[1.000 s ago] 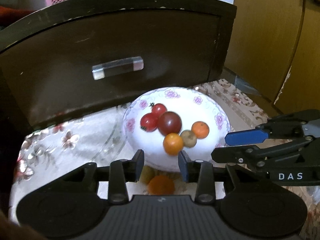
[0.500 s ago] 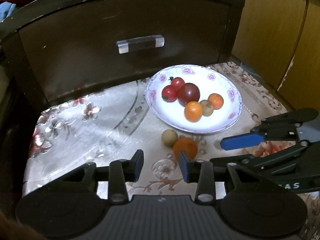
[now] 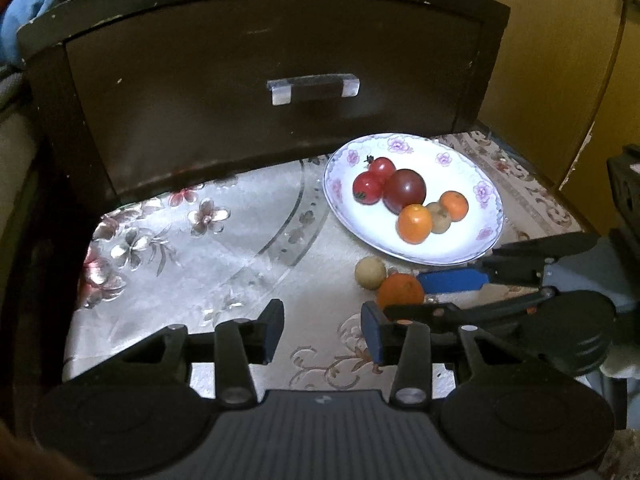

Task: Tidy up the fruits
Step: 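Grasp the small brown kiwi with the left gripper while the right gripper grasps an orange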

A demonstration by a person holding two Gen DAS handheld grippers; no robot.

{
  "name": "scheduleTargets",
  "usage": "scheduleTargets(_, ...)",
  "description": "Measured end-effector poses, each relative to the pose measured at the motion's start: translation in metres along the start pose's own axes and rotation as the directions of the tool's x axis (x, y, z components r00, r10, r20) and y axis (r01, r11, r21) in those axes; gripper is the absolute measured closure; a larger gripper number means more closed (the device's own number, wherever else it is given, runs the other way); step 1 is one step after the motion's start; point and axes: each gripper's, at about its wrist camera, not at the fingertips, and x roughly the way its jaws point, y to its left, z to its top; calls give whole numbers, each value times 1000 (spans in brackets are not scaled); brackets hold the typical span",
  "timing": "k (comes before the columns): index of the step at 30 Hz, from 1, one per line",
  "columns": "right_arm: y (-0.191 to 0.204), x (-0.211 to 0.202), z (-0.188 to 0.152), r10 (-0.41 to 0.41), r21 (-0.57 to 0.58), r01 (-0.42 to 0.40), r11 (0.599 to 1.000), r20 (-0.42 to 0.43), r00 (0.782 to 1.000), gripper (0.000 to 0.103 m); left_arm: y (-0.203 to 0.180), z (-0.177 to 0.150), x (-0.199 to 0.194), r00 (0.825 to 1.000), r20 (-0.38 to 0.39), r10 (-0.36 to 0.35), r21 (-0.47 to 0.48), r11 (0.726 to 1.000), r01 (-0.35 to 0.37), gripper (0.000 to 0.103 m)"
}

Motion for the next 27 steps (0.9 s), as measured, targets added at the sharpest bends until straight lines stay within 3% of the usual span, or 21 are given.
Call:
scheduleTargets(3, 0, 4, 3, -5, 3, 5, 1000, 0, 1000, 65, 2, -1, 2, 1000, -6, -9, -2, 1000, 9, 54)
scheduleTargets(5, -1, 7, 2, -11, 8, 11, 1000, -11, 1000, 73, 3, -2, 5, 1000, -12, -18, -4, 1000, 18, 54)
scheduleTargets(13, -6, -24, -8, 5, -53, -9, 999, -64, 998, 74, -10, 0, 31, 998, -17, -65, -13, 998, 65, 54)
scheduleTargets(20, -19, -66, -27, 5, -59, -11, 998, -103, 995, 74, -34, 10, 58, 999, 5, -45, 40, 998, 45, 54)
scheduleTargets(27, -26, -74, -31, 36, -27, -39, 999, -97, 995, 73, -51, 11, 75, 1000, 9, -6, 93, 996, 5, 58)
